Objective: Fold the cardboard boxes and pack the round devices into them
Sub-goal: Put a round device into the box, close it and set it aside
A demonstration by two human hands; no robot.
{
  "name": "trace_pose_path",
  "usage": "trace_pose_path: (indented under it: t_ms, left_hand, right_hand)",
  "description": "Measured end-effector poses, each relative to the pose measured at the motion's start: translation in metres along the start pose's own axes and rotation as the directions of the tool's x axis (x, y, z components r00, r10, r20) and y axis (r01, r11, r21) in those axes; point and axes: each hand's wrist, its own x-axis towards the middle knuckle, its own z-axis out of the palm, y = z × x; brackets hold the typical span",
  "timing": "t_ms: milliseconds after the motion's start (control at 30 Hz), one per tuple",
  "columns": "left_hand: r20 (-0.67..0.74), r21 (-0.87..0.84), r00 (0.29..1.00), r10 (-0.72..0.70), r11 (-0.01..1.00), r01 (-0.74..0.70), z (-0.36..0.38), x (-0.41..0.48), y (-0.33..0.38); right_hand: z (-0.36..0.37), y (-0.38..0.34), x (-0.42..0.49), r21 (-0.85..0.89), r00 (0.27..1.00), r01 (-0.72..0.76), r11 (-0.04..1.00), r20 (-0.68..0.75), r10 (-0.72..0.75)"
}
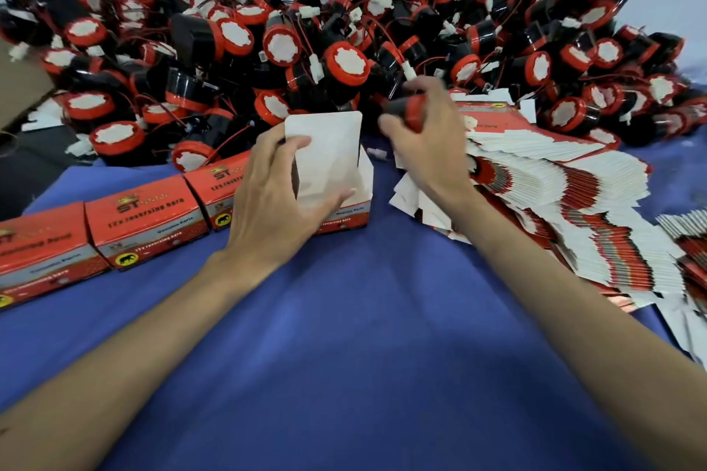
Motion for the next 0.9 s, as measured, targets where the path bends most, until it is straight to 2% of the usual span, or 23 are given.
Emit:
trace_pose_path:
  t_ms: [33, 67, 100, 167, 200, 267, 300, 367, 433, 500, 567, 633, 667, 733, 833, 900]
  left_hand:
    - [0.006, 0.017, 1.0, 0.001, 1.0, -0.001, 0.0, 0.0, 0.001]
    - [0.015, 0.041, 1.0, 0.012, 0.999, -0.013, -0.001, 0.0, 0.003]
    - [0.032, 0.062, 0.999, 0.034, 0.997, -0.036, -0.001, 0.0, 0.004]
    - [0.089, 0.064, 0.994, 0.069, 0.995, -0.075, 0.0, -0.002, 0.006]
    - [0.111, 0.047, 0.991, 0.081, 0.995, -0.086, 0.0, -0.003, 0.007]
    - [0.077, 0.015, 0.986, 0.15, 0.988, -0.151, -0.003, -0.004, 0.009]
    - [0.009, 0.005, 0.976, 0.217, 0.976, -0.217, -0.005, -0.004, 0.011]
    - [-0.136, -0.031, 0.915, 0.38, 0.921, -0.388, -0.01, -0.004, 0.016]
    - [-0.127, -0.094, 0.862, 0.491, 0.859, -0.503, -0.011, -0.009, 0.024]
    - [0.031, -0.14, 0.885, 0.465, 0.878, -0.457, -0.008, -0.019, 0.035]
    - [0.238, -0.2, 0.9, 0.364, 0.926, -0.322, -0.004, -0.027, 0.042]
    - [0.395, -0.359, 0.868, 0.301, 0.92, -0.155, -0.001, -0.029, 0.043]
    - [0.422, -0.423, 0.857, 0.297, 0.9, -0.103, -0.002, -0.028, 0.042]
    - [0.377, -0.491, 0.879, 0.291, 0.868, -0.077, -0.003, -0.027, 0.038]
    - [0.327, -0.615, 0.911, 0.25, 0.789, 0.004, -0.006, -0.024, 0.035]
    - [0.348, -0.687, 0.912, 0.217, 0.721, 0.091, -0.006, -0.023, 0.033]
  right_hand:
    - [-0.012, -0.004, -0.009, 0.137, 0.997, -0.058, 0.989, -0.032, 0.063]
    - [-0.024, -0.007, -0.02, 0.192, 0.995, -0.087, 0.978, -0.036, 0.096]
    - [-0.032, -0.01, -0.033, 0.161, 0.995, -0.094, 0.982, -0.006, 0.096]
    - [-0.04, -0.006, -0.064, -0.039, 0.989, -0.088, 0.995, 0.113, 0.092]
    - [-0.041, -0.003, -0.079, -0.148, 0.984, -0.044, 0.988, 0.162, 0.069]
    - [-0.038, 0.001, -0.105, -0.282, 0.968, 0.154, 0.947, 0.234, -0.088]
    - [-0.036, 0.003, -0.112, -0.294, 0.947, 0.251, 0.922, 0.271, -0.171]
    - [-0.036, 0.004, -0.114, -0.276, 0.914, 0.353, 0.894, 0.304, -0.267]
    - [-0.038, 0.006, -0.11, -0.273, 0.912, 0.381, 0.883, 0.268, -0.311]
    - [-0.039, 0.007, -0.109, -0.245, 0.902, 0.425, 0.872, 0.196, -0.385]
    - [-0.039, 0.008, -0.11, -0.175, 0.882, 0.469, 0.865, 0.148, -0.448]
    - [-0.041, 0.008, -0.11, -0.09, 0.861, 0.498, 0.862, 0.165, -0.481]
    - [-0.042, 0.009, -0.11, -0.041, 0.849, 0.508, 0.861, 0.192, -0.492]
    - [-0.046, 0.01, -0.108, 0.04, 0.848, 0.478, 0.877, 0.239, -0.473]
    - [-0.048, 0.01, -0.103, -0.023, 0.91, 0.373, 0.928, 0.203, -0.361]
    - [-0.047, 0.011, -0.103, -0.058, 0.931, 0.342, 0.938, 0.16, -0.329]
